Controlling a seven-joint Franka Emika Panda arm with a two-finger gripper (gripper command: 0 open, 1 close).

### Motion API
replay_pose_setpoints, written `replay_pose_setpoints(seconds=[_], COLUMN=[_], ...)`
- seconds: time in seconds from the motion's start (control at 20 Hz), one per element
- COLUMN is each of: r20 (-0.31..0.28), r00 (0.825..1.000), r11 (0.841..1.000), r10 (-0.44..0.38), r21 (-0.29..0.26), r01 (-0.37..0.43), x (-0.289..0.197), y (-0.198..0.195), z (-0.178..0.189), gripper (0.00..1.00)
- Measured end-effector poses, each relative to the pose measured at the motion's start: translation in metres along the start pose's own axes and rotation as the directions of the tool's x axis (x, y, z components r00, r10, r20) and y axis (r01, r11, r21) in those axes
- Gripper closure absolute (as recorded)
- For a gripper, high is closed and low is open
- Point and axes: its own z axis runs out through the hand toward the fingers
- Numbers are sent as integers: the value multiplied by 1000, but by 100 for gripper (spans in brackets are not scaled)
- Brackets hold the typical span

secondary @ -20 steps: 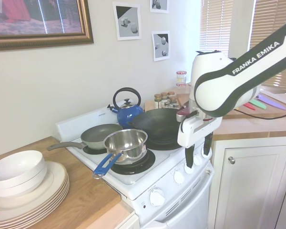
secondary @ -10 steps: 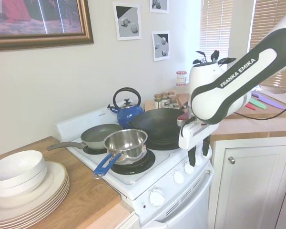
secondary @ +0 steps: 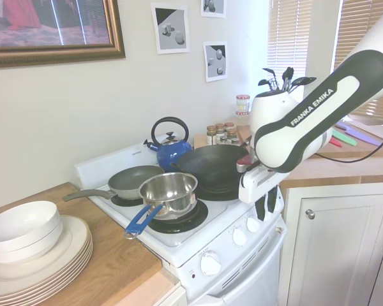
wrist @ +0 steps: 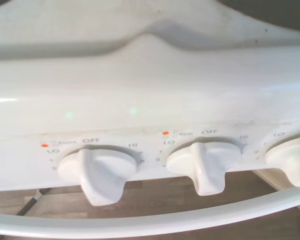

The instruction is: Turn on the stove on the top left

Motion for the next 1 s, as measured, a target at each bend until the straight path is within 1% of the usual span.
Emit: replay_pose_setpoints(seconds=[0.35, 0.55, 1.0], r20=[-24, -27, -29], r00=[1000, 999, 999], r11=[1000, 1000, 999], r10=[10, 18, 29], r21=[-10, -13, -41], r01=[-10, -18, -30], x=[6, 11, 19], y=[-6, -13, -22], z=[2, 5, 20], gripper=[100, 100, 100])
